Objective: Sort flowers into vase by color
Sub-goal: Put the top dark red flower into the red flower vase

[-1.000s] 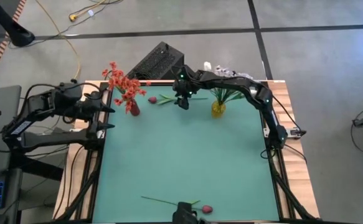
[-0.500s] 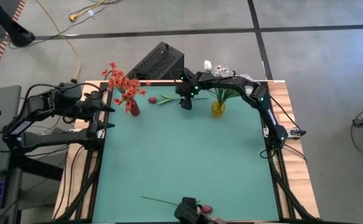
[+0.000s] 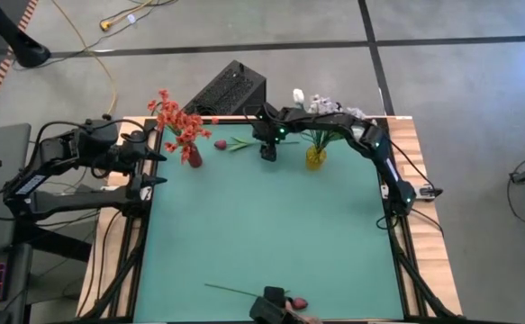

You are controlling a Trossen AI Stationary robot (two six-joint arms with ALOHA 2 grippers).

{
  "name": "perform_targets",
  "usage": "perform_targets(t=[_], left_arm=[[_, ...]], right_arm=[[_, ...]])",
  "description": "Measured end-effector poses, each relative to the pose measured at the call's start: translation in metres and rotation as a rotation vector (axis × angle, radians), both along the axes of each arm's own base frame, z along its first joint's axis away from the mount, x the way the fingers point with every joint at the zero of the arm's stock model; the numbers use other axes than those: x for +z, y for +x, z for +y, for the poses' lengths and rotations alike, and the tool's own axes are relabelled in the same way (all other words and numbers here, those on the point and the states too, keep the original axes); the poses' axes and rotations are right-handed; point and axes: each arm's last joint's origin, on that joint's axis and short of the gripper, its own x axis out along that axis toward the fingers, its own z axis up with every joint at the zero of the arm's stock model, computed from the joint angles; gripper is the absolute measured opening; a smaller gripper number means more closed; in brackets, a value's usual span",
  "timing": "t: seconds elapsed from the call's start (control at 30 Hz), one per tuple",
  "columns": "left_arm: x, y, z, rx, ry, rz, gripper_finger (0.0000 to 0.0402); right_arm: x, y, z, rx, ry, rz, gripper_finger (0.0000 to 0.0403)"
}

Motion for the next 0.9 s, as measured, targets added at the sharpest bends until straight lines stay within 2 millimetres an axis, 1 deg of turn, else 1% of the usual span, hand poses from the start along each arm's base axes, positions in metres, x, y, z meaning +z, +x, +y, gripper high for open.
perform_targets(t=[0.27, 0.37, 0.53, 0.67, 0.8, 0.9], left_arm=[[0.0, 0.0, 0.0, 0.01, -0.014, -0.003, 0.032], [0.0, 0.0, 0.0, 0.015, -0.021, -0.003, 0.032], [0.0, 0.0, 0.0, 0.021, -0.031, -0.004, 0.032], [0.0, 0.0, 0.0, 0.02, -0.031, -0.004, 0.032], [0.0, 0.0, 0.0, 0.021, -0.031, -0.004, 0.032], [0.0, 0.0, 0.0, 0.02, -0.031, -0.005, 0.032]], right_arm=[[0.0, -0.002, 0.002, -0.002, 0.04, 0.012, 0.0264], [0.0, -0.003, 0.003, -0.001, 0.05, 0.026, 0.0258], [0.002, -0.003, 0.003, -0.002, 0.061, 0.043, 0.0228], [0.001, -0.004, 0.009, 0.028, 0.119, 0.048, 0.0199], [0.0, -0.002, 0.015, 0.036, 0.118, 0.071, 0.0165], [0.0, -0.002, 0.015, 0.026, 0.101, 0.085, 0.0144]])
